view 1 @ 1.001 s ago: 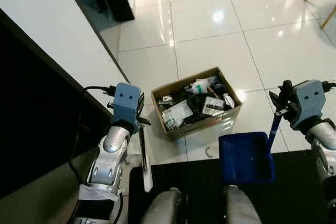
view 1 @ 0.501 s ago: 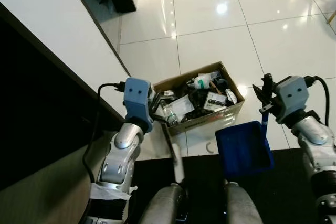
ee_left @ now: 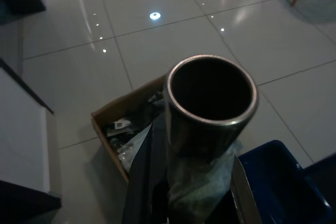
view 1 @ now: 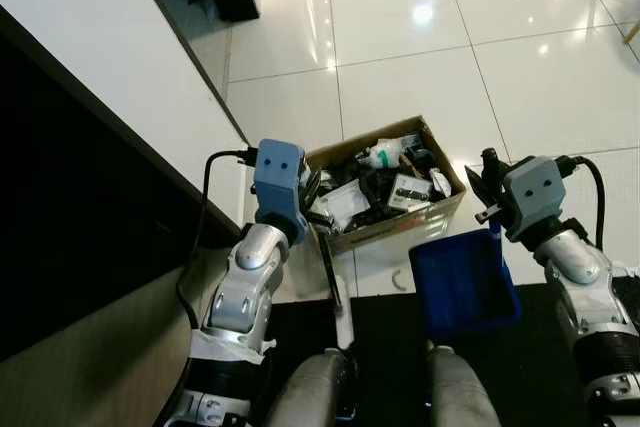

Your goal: Sweep floor

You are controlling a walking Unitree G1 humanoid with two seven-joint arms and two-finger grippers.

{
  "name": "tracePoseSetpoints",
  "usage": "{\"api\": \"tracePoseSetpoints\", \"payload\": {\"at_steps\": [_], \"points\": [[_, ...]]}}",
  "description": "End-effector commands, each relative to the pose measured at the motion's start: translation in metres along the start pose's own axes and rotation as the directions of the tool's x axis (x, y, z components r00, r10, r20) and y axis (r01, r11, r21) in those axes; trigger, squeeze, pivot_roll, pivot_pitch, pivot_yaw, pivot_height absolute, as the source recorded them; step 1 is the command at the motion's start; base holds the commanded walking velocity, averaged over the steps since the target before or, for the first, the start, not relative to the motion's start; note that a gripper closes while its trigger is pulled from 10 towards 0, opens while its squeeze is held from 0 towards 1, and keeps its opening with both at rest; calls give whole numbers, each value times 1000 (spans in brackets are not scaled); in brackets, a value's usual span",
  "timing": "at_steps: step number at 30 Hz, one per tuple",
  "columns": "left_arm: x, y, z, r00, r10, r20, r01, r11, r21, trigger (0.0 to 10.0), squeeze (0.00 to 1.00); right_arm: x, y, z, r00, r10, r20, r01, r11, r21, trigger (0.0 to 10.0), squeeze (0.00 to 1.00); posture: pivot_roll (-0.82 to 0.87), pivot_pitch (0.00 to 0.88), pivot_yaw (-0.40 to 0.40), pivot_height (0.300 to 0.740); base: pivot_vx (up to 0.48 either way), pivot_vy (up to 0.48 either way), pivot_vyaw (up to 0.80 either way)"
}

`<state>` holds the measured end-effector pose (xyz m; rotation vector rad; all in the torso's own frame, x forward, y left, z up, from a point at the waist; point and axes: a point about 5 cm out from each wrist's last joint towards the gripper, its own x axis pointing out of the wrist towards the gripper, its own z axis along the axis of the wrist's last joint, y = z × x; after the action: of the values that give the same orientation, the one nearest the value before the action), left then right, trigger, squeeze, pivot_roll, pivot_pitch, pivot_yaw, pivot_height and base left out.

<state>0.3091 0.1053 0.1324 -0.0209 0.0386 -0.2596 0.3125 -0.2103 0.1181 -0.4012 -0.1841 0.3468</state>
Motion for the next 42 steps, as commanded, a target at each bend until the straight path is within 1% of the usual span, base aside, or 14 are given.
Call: {"api": "tracePoseSetpoints", "payload": {"at_steps": [1,5,6,7,8,10,18,20,24,25,28,29,35,42], "points": [[2,1,5,999,22,37,-21,1000,-6,10000,0,-5,21,-16,997,41,-63,-37,996,76,10000,0,49,265,166,740,0,0,0],[5,-1,1,999,19,32,-19,1000,-2,10000,0,-4,25,-19,996,50,-73,-44,995,85,10000,0,43,263,162,740,0,0,0],[4,-2,-10,1000,24,13,-24,1000,8,10000,0,-3,28,-20,996,57,-75,-50,995,91,10000,0,38,262,158,740,0,0,0],[4,-2,-10,1000,24,13,-24,1000,8,10000,0,-3,28,-20,996,57,-75,-50,995,91,10000,0,38,262,158,740,0,0,0],[2,-4,-22,999,42,-7,-42,999,0,10000,0,-2,32,-20,995,65,-74,-57,993,99,10000,0,38,262,158,740,0,0,0],[0,-6,-33,998,56,-29,-56,998,-7,10000,0,-2,35,-21,994,73,-77,-64,992,106,10000,0,22,264,147,740,0,0,0],[-2,-12,-43,997,65,-45,-66,997,-27,10000,0,-4,44,-24,992,87,-86,-76,989,123,10000,0,18,271,140,740,0,0,0],[-3,-24,-46,998,24,-50,-26,999,-41,10000,0,-3,53,-24,992,102,-81,-90,986,138,10000,0,14,276,142,740,0,0,0],[-2,-34,-45,999,-29,-46,26,997,-69,10000,0,-2,55,-23,992,103,-77,-91,986,142,10000,0,14,277,142,740,0,0,0],[-1,-44,-44,994,-95,-46,91,992,-91,10000,0,-1,55,-23,992,101,-75,-90,986,144,10000,0,14,278,142,740,0,0,0],[-1,-52,-44,988,-149,-50,143,985,-101,10000,0,0,55,-23,992,100,-74,-89,986,144,10000,0,12,279,142,740,0,0,0],[-1,-61,-44,974,-217,-58,210,972,-109,10000,0,1,54,-22,993,96,-71,-85,986,147,10000,0,12,279,142,740,0,0,0],[0,-76,-38,945,-323,-51,312,937,-158,10000,0,2,53,-21,994,84,-68,-73,986,152,10000,0,4,279,144,740,0,0,0],[1,-85,-30,923,-384,-23,372,905,-206,10000,0,1,51,-22,995,76,-70,-64,986,156,10000,0,-2,279,145,740,0,0,0]]}}
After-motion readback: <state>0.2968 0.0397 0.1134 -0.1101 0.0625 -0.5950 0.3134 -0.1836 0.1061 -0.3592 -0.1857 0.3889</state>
